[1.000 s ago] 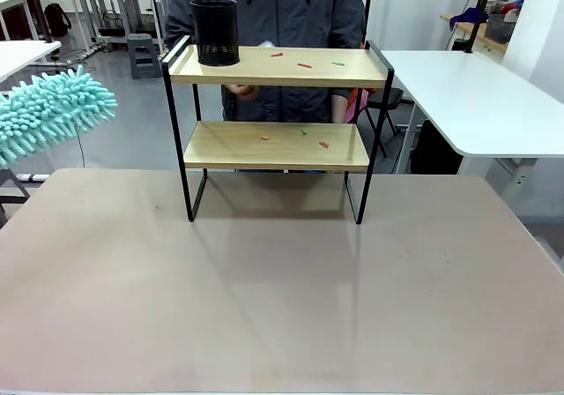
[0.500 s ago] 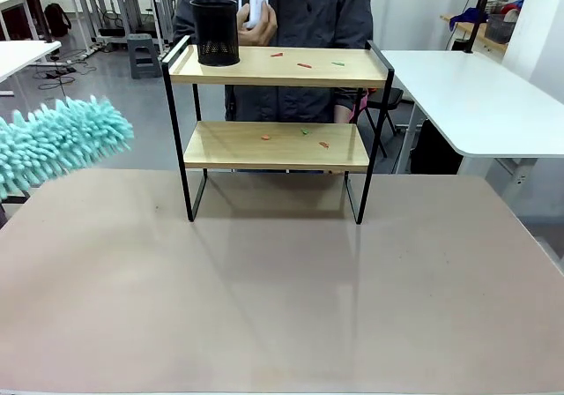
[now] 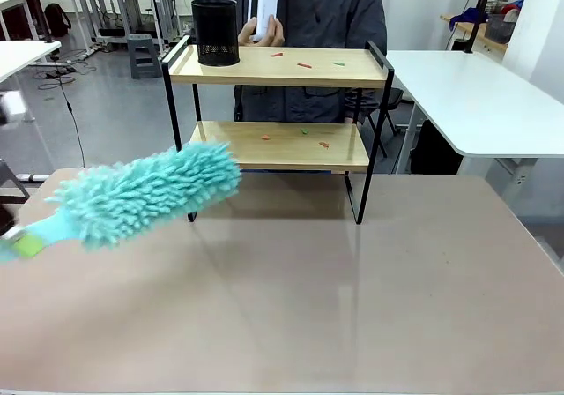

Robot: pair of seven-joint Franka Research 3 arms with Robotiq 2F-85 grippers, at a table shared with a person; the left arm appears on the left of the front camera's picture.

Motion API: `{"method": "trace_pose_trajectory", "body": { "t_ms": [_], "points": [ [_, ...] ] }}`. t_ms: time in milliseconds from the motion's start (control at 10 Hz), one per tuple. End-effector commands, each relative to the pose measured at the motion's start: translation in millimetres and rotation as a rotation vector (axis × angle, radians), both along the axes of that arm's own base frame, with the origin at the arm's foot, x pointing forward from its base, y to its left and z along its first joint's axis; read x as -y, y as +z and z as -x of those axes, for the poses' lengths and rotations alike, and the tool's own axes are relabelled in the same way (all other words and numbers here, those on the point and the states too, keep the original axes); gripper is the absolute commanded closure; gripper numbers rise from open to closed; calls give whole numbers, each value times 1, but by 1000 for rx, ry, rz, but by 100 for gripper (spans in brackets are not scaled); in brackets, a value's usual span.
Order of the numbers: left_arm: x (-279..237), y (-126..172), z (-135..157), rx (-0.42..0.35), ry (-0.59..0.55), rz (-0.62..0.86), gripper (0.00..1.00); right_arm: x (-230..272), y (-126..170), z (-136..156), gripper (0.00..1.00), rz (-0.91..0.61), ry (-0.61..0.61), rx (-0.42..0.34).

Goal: Clean the shelf.
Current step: Clean the specific tier of the Shelf with the Duster once objects are removed.

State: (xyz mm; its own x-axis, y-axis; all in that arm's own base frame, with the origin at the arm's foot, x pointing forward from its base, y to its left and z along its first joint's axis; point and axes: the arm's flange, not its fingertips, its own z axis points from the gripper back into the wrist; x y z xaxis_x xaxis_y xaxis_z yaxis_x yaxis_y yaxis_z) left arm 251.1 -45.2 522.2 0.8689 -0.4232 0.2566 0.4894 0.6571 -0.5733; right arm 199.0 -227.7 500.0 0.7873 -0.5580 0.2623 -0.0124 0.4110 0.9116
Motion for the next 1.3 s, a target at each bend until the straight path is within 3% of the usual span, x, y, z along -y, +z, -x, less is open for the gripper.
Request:
{"method": "trace_pose_trajectory", "body": {
  "t_ms": [0, 400, 500, 800, 1200],
  "points": [
    [-26, -9, 8, -7, -47, -55, 88, 0, 1, -2, 0, 0, 4, 33],
    [-15, -6, 2, -12, -19, -47, 88, 0, 1, -2, 0, 0, 4, 33],
    [2, -6, -3, 54, 130, -82, 88, 0, 1, -2, 0, 0, 4, 33],
    [57, 1, -42, 12, 195, -70, 88, 0, 1, -2, 0, 0, 4, 33],
    [123, 3, -91, 109, 452, -89, 88, 0, 1, -2, 0, 0, 4, 33]
  ]
}}
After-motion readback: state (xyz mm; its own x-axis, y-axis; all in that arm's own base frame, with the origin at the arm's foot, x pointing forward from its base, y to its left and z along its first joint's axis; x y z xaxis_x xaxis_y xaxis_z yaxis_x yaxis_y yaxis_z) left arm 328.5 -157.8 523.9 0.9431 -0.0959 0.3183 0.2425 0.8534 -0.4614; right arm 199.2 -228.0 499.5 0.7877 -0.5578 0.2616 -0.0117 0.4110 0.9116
